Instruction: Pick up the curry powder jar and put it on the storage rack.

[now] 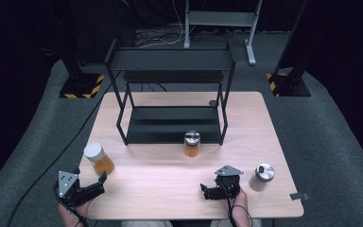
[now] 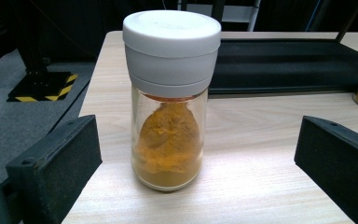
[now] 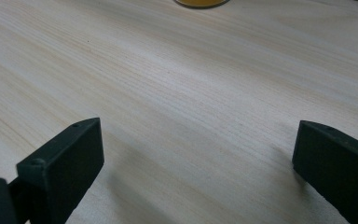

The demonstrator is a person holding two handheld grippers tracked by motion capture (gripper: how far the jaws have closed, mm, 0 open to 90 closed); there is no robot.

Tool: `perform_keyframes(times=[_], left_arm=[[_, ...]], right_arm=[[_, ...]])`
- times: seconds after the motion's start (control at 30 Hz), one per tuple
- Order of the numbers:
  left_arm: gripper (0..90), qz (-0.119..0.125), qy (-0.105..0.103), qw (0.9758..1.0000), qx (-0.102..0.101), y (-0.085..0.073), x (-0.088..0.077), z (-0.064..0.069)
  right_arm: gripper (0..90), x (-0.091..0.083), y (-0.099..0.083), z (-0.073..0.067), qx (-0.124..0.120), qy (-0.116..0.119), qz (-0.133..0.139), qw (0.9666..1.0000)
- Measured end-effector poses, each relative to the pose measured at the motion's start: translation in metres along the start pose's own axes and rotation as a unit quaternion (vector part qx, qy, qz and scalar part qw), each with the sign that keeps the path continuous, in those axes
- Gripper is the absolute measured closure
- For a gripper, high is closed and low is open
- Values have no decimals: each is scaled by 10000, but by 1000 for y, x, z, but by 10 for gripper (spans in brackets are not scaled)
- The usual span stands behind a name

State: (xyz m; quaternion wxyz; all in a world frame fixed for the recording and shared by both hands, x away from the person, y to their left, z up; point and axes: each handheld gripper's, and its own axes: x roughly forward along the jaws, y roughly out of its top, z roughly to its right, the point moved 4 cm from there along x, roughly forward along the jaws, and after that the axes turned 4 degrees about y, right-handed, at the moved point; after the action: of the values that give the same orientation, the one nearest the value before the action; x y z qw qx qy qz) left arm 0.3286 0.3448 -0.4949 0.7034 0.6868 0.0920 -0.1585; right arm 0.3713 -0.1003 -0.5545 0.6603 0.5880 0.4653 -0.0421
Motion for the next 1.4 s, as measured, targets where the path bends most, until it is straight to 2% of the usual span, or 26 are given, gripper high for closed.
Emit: perform_keyframes(times=[0.57,1.0,1.4], left_arm=[[0,-49,64,10000,29,8,14,-1],[0,-166,121,9998,-43,15,34,-6],[0,-234,165,9996,-12,18,48,-8]], right_arm=[[10,1,0,-1,-34,2,-25,10000],[10,1,0,0,-31,19,-27,10000],[10,0,0,-1,-41,25,-17,10000]])
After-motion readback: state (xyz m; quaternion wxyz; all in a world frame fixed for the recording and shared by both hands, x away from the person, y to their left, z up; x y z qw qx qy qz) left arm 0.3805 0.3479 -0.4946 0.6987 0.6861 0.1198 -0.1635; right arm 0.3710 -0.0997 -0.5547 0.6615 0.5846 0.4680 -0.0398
